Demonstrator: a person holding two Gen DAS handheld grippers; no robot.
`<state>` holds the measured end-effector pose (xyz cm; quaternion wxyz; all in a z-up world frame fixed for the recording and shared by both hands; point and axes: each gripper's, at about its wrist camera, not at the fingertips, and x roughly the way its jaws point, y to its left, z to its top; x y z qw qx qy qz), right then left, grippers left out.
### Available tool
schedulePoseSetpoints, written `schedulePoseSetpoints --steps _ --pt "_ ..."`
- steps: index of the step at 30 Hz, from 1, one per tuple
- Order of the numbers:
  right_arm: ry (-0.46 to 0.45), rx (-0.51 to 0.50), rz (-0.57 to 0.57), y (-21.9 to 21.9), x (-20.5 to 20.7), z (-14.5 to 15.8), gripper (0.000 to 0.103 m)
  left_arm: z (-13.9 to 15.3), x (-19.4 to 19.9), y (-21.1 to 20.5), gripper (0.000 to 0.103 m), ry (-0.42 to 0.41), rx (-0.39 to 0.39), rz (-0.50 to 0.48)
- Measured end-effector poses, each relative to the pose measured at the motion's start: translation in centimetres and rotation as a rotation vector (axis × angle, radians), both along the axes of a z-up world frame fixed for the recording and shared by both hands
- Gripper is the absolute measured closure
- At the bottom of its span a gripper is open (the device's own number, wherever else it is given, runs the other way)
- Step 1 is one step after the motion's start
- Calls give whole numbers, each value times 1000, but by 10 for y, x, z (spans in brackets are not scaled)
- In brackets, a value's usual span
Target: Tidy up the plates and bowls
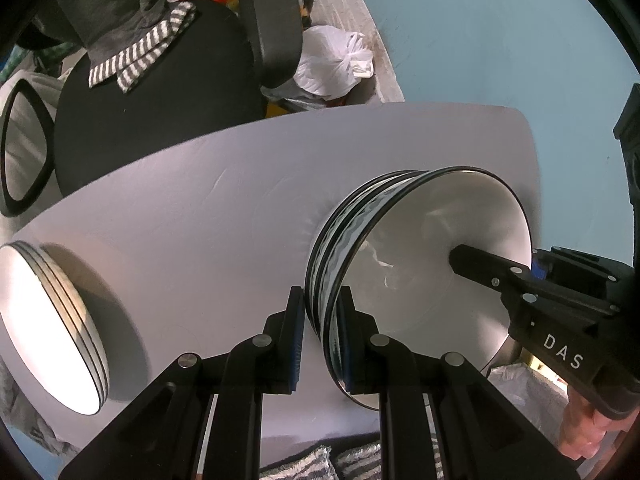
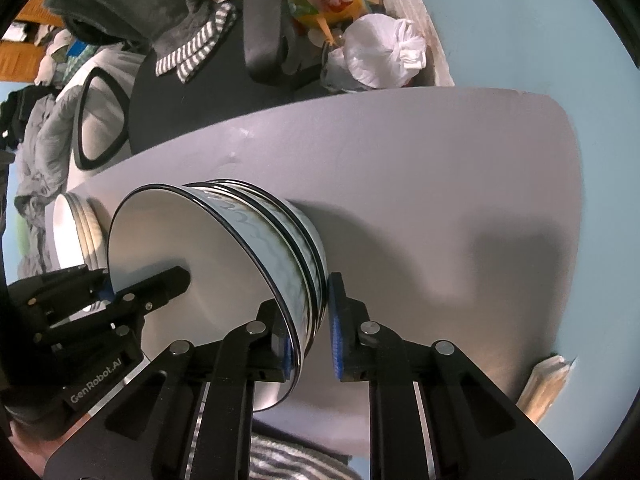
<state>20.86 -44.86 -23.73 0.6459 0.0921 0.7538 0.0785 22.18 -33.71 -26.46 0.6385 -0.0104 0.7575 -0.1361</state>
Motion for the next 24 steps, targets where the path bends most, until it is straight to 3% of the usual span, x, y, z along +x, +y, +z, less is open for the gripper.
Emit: schedulePoseSetpoints --steps 12,24 --pt "5 9 58 35 -12 6 89 12 -21 41 88 -17 15 56" --pt "-25 15 146 101 -21 24 89 37 -43 107 88 -56 30 157"
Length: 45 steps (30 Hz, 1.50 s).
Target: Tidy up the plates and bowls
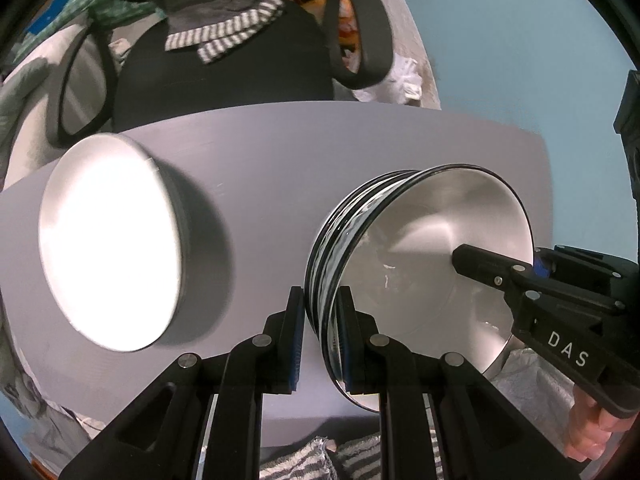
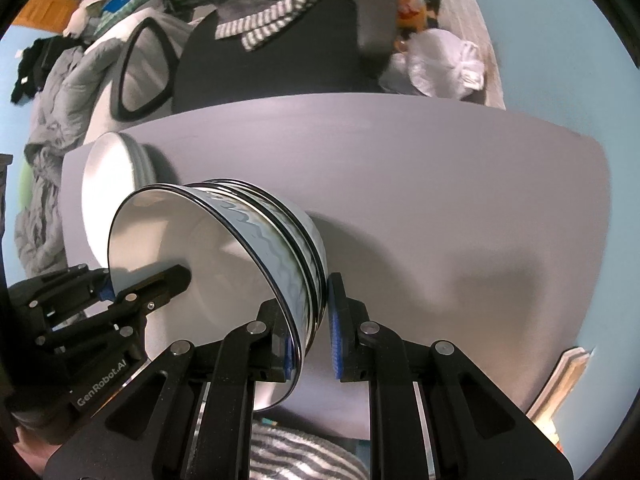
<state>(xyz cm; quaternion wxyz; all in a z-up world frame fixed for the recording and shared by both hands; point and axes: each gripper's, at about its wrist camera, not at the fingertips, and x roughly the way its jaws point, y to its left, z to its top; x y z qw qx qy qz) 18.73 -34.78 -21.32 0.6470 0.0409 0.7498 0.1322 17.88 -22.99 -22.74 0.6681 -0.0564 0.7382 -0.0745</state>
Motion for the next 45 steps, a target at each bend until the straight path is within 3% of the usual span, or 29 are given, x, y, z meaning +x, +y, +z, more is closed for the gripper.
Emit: schedulePoseSetpoints --steps 23,37,45 --pt "-64 18 164 146 -2 34 89 47 -28 142 88 -70 17 190" --pt "-36 8 216 208 11 12 89 24 -18 191 88 -28 46 240" --pt "4 -12 240 220 22 -5 89 6 -11 203 88 2 23 255"
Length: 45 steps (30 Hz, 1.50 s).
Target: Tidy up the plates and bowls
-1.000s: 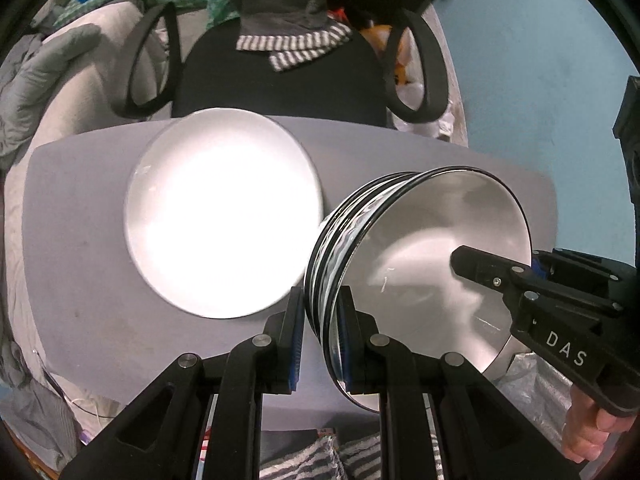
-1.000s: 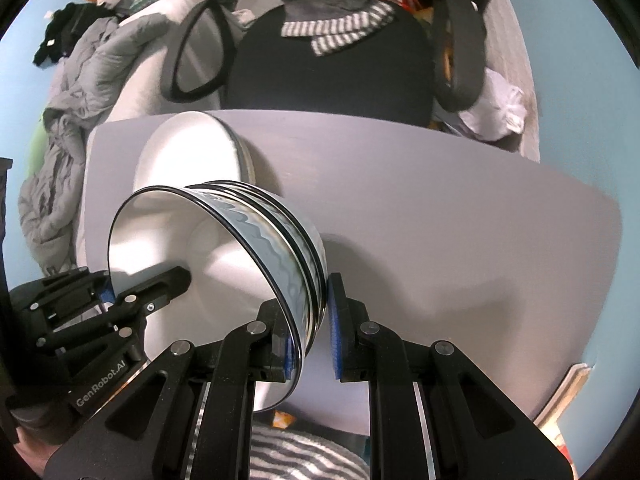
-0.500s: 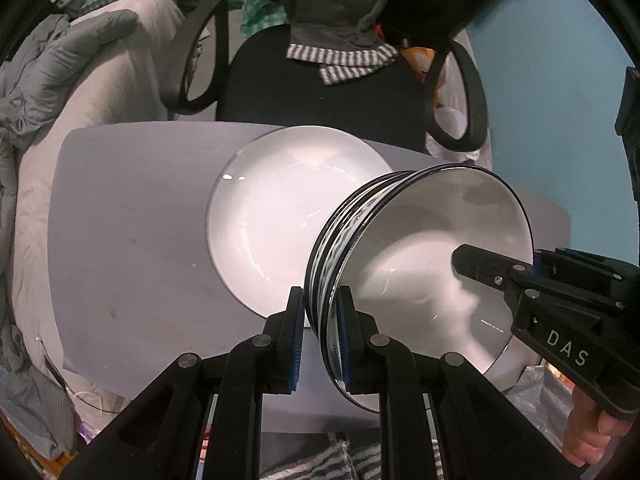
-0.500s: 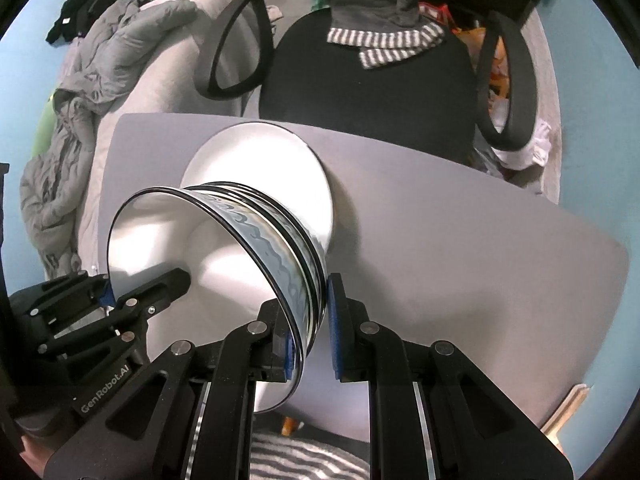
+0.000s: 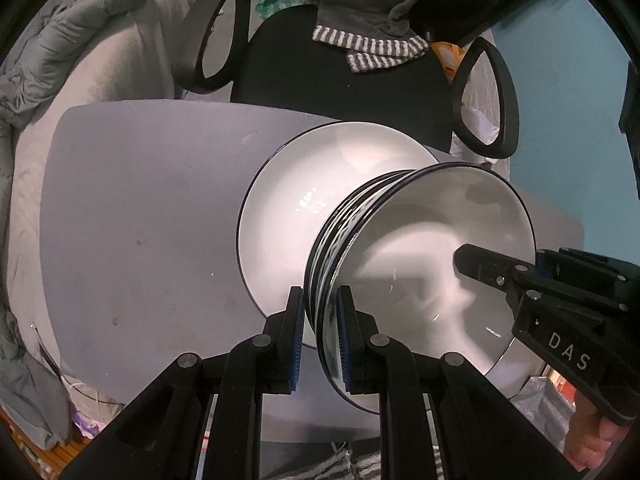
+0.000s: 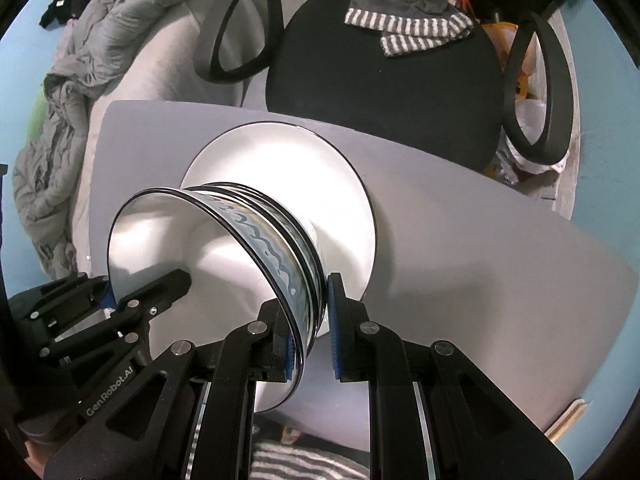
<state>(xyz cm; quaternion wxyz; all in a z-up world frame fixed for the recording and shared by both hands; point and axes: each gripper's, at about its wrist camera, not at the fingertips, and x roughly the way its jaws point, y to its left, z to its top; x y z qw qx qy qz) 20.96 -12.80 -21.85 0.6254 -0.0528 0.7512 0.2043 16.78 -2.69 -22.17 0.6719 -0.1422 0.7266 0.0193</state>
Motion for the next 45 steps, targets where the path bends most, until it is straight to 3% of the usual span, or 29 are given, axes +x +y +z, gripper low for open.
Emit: schedulePoseSetpoints --steps 15,31,35,38,42,45 --pt "21 -10 10 3 5 -11 89 -11 5 -1 88 24 -1 -7" --pt "14 -5 2 8 5 -13 87 -13 1 5 88 -11 -13 6" --pt "42 21 -11 7 7 -15 75 -13 -1 8 88 -25 -26 15" --pt "34 36 -6 8 6 -12 64 -10 -4 11 74 -40 -6 24" --pt "-52 -40 17 6 3 -7 51 0 -8 16 64 -91 26 33" --pt "-113 -73 11 -1 0 0 51 11 -11 18 54 -138 56 25"
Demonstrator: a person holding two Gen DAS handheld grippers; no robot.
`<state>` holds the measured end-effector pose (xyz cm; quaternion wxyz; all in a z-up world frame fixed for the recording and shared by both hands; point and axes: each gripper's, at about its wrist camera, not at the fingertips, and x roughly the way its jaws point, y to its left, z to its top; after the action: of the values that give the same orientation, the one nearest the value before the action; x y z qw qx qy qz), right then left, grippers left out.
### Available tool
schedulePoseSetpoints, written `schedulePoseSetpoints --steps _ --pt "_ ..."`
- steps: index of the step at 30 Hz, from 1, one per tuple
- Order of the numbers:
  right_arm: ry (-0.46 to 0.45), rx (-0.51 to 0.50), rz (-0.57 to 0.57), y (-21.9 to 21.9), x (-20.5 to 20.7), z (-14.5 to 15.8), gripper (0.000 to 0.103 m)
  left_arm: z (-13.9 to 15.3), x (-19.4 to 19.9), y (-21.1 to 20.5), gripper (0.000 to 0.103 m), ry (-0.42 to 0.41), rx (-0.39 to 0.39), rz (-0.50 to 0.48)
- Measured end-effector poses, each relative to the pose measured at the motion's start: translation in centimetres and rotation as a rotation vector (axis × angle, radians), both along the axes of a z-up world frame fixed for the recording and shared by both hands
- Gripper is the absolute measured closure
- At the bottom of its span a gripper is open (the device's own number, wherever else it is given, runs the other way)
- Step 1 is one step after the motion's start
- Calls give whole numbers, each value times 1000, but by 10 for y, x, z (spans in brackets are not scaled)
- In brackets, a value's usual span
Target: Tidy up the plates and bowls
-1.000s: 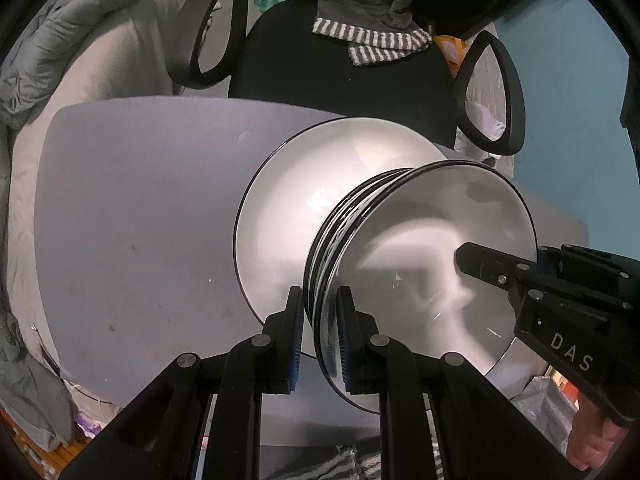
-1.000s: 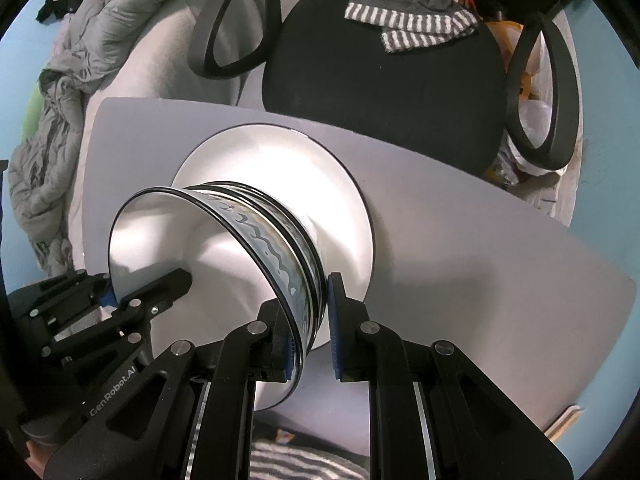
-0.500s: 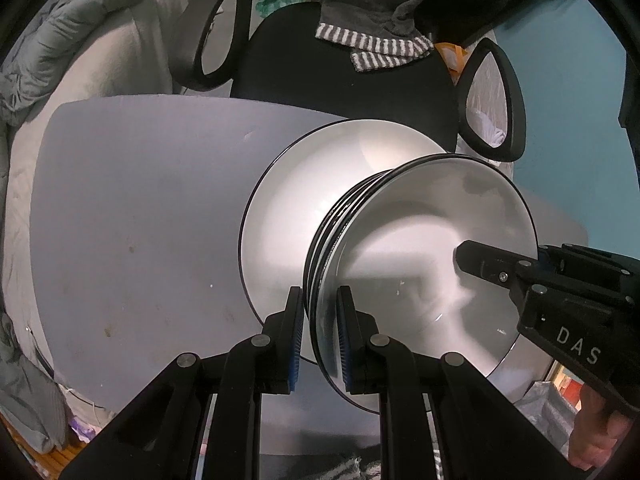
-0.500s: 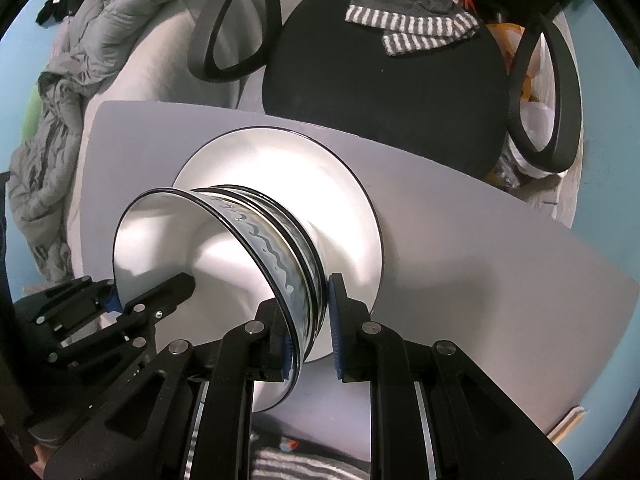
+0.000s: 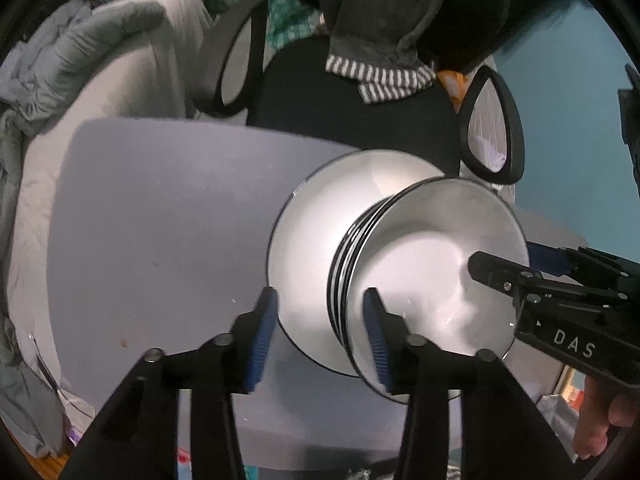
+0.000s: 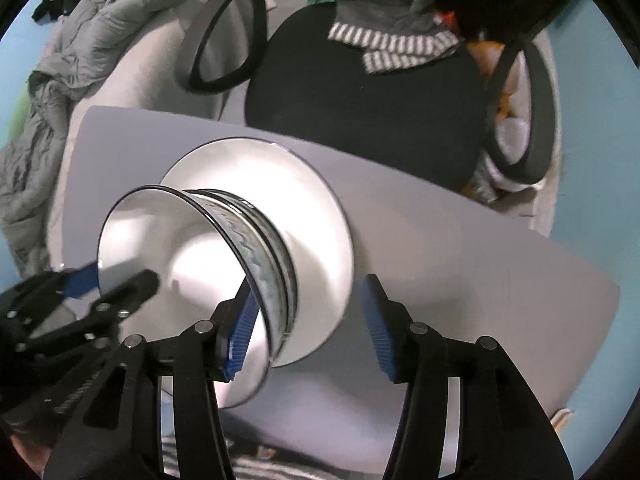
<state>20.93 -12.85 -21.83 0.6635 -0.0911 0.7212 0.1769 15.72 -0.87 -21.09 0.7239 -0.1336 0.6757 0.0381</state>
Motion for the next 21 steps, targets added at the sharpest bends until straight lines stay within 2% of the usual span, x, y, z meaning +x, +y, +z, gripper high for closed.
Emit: schedulePoseSetpoints --steps 4,11,21 --pt "-62 2 -21 -8 -5 15 51 19 -8 -3 54 -75 57 -20" --pt "-218 -25 1 -6 -25 51 50 46 -30 -15 53 -184 106 -73" --pt "-372 -10 -21 -3 -57 101 49 100 -56 -5 53 -333 127 -40"
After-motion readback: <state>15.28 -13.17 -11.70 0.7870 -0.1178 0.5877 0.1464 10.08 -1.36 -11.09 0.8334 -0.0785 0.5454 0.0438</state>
